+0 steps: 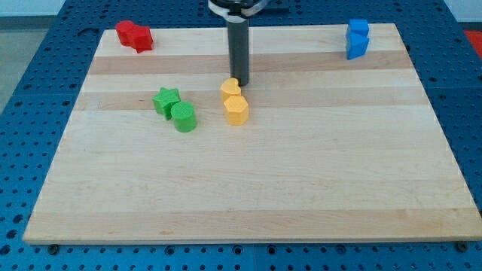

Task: Push yellow heart a bit right

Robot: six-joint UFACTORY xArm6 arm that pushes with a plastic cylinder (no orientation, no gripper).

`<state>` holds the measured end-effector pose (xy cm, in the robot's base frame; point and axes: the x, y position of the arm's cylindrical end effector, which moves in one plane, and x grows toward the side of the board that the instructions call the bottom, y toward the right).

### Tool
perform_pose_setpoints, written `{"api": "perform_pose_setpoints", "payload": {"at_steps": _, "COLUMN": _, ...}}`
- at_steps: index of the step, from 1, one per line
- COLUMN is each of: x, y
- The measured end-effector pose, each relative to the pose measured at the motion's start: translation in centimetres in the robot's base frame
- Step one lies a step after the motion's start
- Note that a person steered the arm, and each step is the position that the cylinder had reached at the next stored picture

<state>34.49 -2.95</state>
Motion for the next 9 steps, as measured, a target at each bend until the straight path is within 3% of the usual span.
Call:
{"api": "perform_pose_setpoints", "payload": {"at_steps": 6, "x": -2.0, "y": -8.2}}
{"api": "perform_pose_setpoints", "payload": {"at_steps": 9, "x": 0.8, "y": -5.1}}
